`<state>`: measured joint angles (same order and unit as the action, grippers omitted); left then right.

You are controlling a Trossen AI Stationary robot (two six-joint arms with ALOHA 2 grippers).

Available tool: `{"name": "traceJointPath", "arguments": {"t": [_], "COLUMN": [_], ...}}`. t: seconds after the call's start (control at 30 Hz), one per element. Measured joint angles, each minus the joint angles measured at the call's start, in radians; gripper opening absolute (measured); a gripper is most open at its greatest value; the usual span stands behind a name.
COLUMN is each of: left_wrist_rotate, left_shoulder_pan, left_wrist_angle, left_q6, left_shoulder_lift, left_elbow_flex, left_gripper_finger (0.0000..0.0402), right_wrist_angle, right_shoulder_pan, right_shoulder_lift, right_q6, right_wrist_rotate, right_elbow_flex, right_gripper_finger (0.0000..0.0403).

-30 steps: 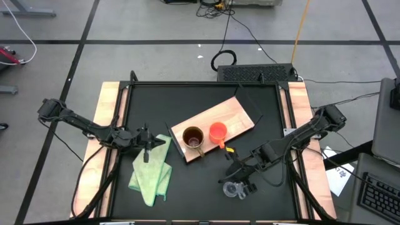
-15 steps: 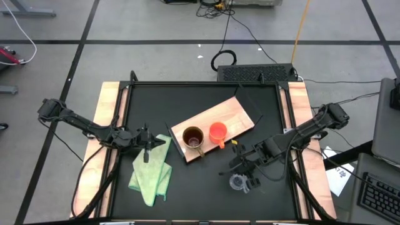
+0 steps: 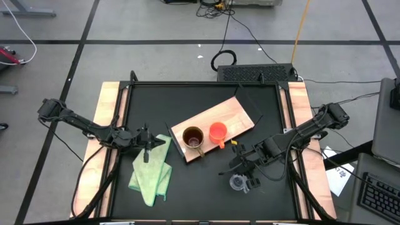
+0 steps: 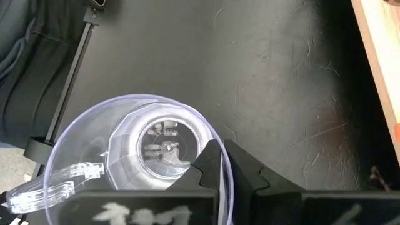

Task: Stack small to large cups/mugs on shelf
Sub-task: Put the transparent mug on the shelf

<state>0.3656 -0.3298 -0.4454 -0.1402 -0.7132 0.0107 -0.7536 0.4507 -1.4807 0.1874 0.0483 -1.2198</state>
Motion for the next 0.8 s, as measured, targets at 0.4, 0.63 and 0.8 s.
{"name": "traceJointPath", "arguments": {"t": [0.4, 0.63, 0.8], "left_wrist_rotate": [0.0, 0.0, 0.0], "left_shoulder_pan": [0.0, 0.0, 0.0], "left_wrist_angle": [0.0, 0.001, 0.004], "left_q6": [0.006, 0.006, 0.006], "left_shoulder_lift": [0.0, 0.0, 0.0], "left_elbow_flex": [0.0, 0.0, 0.0], "left_gripper_finger": [0.0019, 0.0019, 0.0019], "right_wrist_angle": [-0.06, -0.029, 0.047], "right_shoulder_pan": [-0.048, -0.068, -0.07], "right_shoulder_lift": [0.085, 0.16, 0.215], "right_q6": [-0.017, -0.053, -0.073], "right_wrist_rotate": [0.004, -0.03, -0.055], "right_elbow_flex": [0.0, 0.0, 0.011], "right_gripper_finger": [0.0, 0.0, 0.0]}}
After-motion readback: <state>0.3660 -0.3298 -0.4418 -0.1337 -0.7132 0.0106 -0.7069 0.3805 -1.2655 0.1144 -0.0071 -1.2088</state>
